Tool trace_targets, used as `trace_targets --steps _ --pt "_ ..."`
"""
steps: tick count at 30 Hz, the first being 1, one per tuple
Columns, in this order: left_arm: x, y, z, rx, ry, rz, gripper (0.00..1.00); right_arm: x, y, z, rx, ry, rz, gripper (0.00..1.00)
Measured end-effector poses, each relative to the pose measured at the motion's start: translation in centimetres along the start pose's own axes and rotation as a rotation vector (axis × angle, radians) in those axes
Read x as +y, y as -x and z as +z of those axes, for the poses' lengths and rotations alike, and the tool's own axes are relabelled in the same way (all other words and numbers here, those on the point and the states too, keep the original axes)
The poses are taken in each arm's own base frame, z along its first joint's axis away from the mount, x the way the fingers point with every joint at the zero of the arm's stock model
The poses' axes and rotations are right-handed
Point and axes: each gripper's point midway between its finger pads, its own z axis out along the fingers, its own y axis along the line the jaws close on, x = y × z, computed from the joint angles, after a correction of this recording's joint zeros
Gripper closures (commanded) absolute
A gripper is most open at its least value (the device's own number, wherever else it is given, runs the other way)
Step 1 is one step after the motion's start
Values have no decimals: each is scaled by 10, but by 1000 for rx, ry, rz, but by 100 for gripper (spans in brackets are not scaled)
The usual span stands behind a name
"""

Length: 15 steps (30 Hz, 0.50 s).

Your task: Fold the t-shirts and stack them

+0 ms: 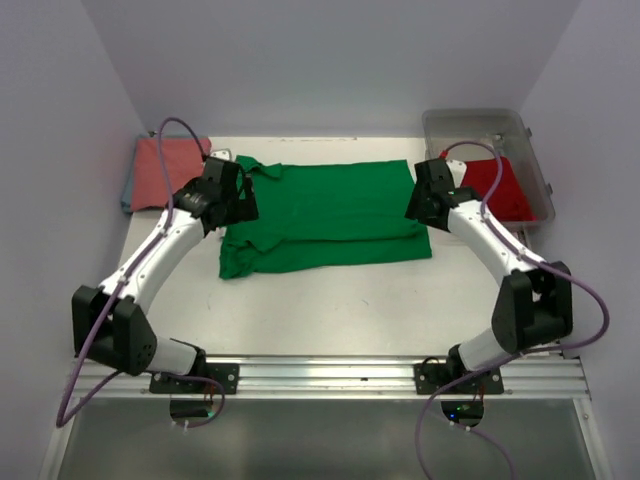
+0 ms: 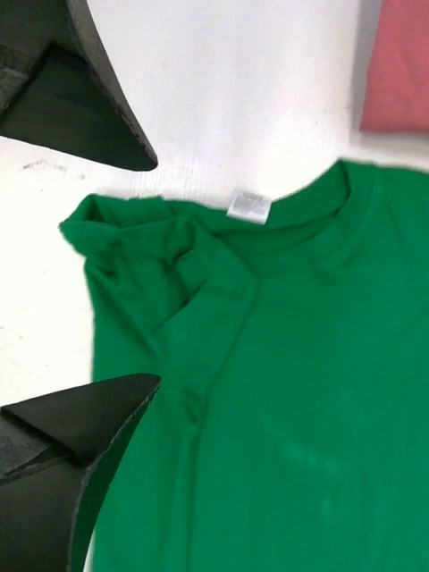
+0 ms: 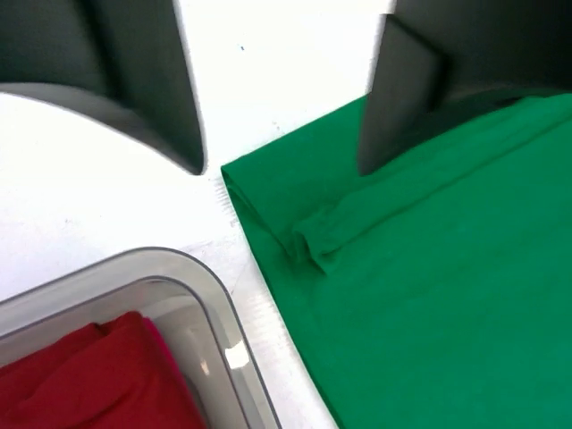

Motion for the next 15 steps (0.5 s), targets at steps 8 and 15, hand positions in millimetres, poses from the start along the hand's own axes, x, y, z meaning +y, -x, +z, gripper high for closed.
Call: trace_targets --steps 8,15 --pt "-14 -106 11 221 -181 -9 98 -1 -31 -3 18 82 18 100" --pt "-28 -169 31 406 -206 3 100 6 -96 46 225 53 -33 100"
